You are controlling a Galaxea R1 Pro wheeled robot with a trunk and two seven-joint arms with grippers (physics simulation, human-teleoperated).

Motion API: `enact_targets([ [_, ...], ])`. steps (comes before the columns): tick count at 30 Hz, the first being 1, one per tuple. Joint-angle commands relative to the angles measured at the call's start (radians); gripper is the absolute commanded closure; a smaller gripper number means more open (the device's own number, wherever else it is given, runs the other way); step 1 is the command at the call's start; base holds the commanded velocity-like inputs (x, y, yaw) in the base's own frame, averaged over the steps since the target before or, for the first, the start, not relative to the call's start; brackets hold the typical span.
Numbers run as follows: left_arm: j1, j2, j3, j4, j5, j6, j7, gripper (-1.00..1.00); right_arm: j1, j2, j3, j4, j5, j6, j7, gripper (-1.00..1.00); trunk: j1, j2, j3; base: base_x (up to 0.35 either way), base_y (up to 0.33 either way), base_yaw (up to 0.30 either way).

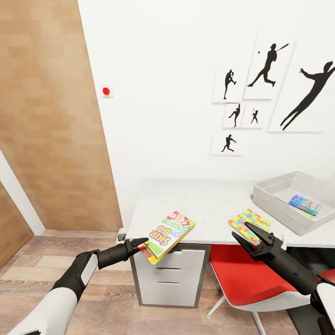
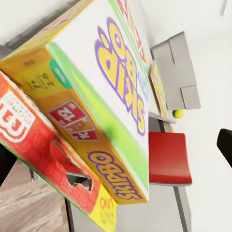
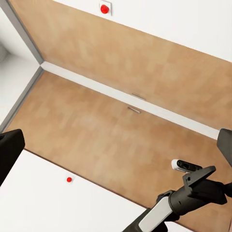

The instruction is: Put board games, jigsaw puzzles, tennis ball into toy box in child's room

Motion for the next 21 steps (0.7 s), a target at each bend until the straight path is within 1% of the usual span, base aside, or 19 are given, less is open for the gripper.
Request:
enact_targets([
  [1,-0.001,0.000,0.001,0.000,0.003,0.007,-0.002,-1.00,-0.001,0.000,-0.001,0.000,0.005,0.005,0.006,-1.00,0.000,-0.001,-0.001,0.000,0.000,0.000],
  [4,-0.001,0.000,0.001,0.000,0.004,0.007,-0.001,-1.00,-0.001,0.000,-0.001,0.000,0.005,0.005,0.006,-1.00,0.000,-0.001,-0.001,0.000,0.000,0.000],
  [9,-0.001,0.000,0.001,0.000,0.004,0.008,-0.001,-1.00,-0.001,0.000,-0.001,0.000,0.005,0.005,0.006,-1.00,0.019,-0.036,-0.017,0.000,0.000,0.000],
  [21,-0.001,0.000,0.001,0.000,0.005,0.006,-0.001,-1.00,-0.001,-0.001,-0.001,0.000,0.005,0.005,0.006,-1.00,0.019,-0.036,-0.017,0.000,0.000,0.000],
])
